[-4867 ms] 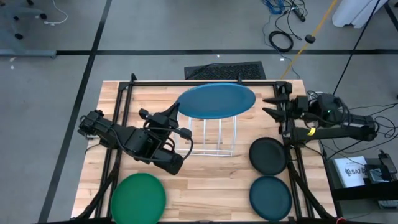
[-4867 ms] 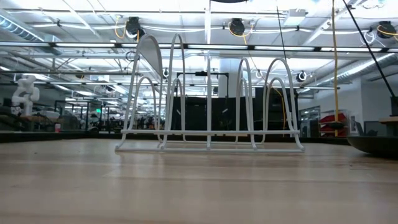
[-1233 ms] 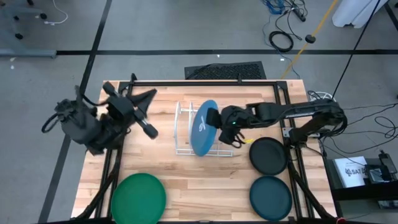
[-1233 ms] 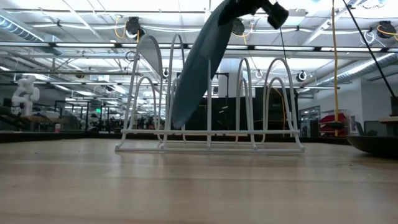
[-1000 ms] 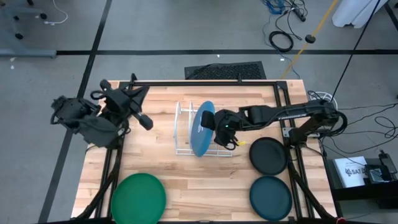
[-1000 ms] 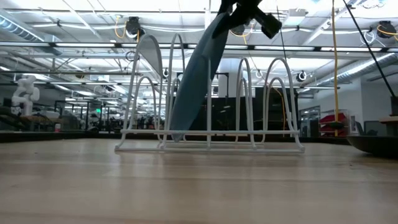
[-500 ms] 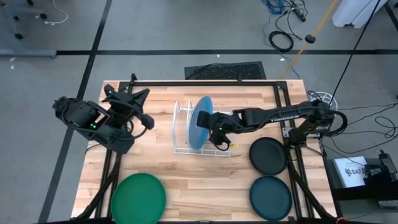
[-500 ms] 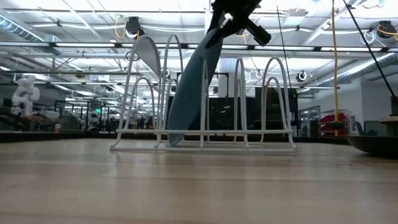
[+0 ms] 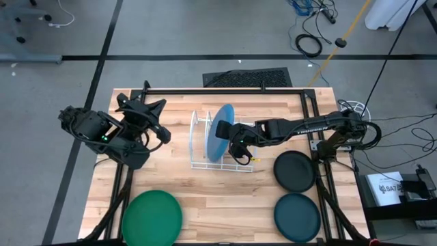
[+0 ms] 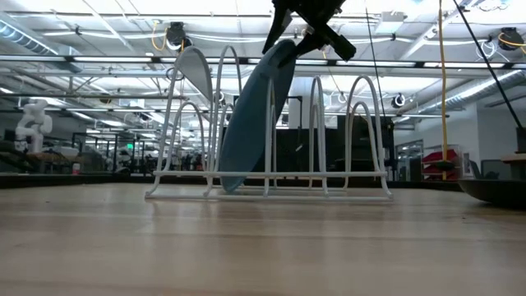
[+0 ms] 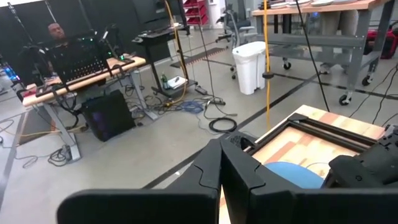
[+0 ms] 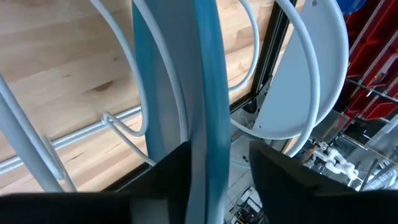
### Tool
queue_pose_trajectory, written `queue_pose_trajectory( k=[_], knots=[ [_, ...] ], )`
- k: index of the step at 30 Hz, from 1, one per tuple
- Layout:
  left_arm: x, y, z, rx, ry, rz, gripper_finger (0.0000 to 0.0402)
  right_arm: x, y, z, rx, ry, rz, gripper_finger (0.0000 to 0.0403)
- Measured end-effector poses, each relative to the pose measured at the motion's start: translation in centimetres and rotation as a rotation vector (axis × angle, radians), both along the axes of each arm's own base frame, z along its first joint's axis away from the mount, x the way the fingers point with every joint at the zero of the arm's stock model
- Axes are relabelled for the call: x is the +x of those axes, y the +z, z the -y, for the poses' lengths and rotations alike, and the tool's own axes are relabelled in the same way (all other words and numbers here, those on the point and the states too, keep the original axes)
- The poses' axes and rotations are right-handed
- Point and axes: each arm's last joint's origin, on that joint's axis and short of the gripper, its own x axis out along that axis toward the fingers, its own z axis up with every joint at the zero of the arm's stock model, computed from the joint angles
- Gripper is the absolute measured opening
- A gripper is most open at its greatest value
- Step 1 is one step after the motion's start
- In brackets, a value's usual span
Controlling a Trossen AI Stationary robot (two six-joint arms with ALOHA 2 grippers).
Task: Sort dishes
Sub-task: Put the green plate in the dish rack
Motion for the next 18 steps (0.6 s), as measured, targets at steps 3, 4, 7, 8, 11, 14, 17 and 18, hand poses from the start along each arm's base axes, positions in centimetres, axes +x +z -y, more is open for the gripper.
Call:
queue_pose_trajectory(
  k=[3,4,7,8,11,14,17,18],
  knots=[
    [0.0,0.0,0.0,-0.004,-0.003,-0.002,0.0011,-0.1,0.1,-0.2,-0.035,-0.033,0.008,0.0177],
    [0.0,0.0,0.0,-0.01,-0.007,-0.006,0.0011,-0.1,0.1,-0.3,-0.055,-0.05,0.009,0.0183],
    [0.0,-0.1,0.0,-0.018,-0.012,-0.009,0.0012,-0.2,0.2,-0.9,-0.087,-0.066,0.014,0.0197],
    [0.1,-0.1,0.0,-0.021,-0.012,-0.009,0.0012,-0.3,0.3,-1.2,-0.091,-0.062,0.014,0.0201],
    [0.2,-0.1,-0.1,-0.034,-0.013,-0.016,0.0013,-0.7,0.6,-2.0,-0.102,-0.049,0.018,0.0207],
    [0.2,-0.1,-0.3,-0.036,-0.011,-0.023,0.0013,-1.2,0.5,-2.8,-0.1,-0.036,-0.011,0.0208],
    [0.2,-0.1,-0.3,-0.037,-0.012,-0.024,0.0013,-1.9,0.4,-3.3,-0.124,-0.056,-0.051,0.0208],
    [0.2,-0.1,-0.3,-0.036,-0.013,-0.025,0.0013,-2.2,0.5,-3.5,-0.125,-0.062,-0.053,0.0208]
  ],
)
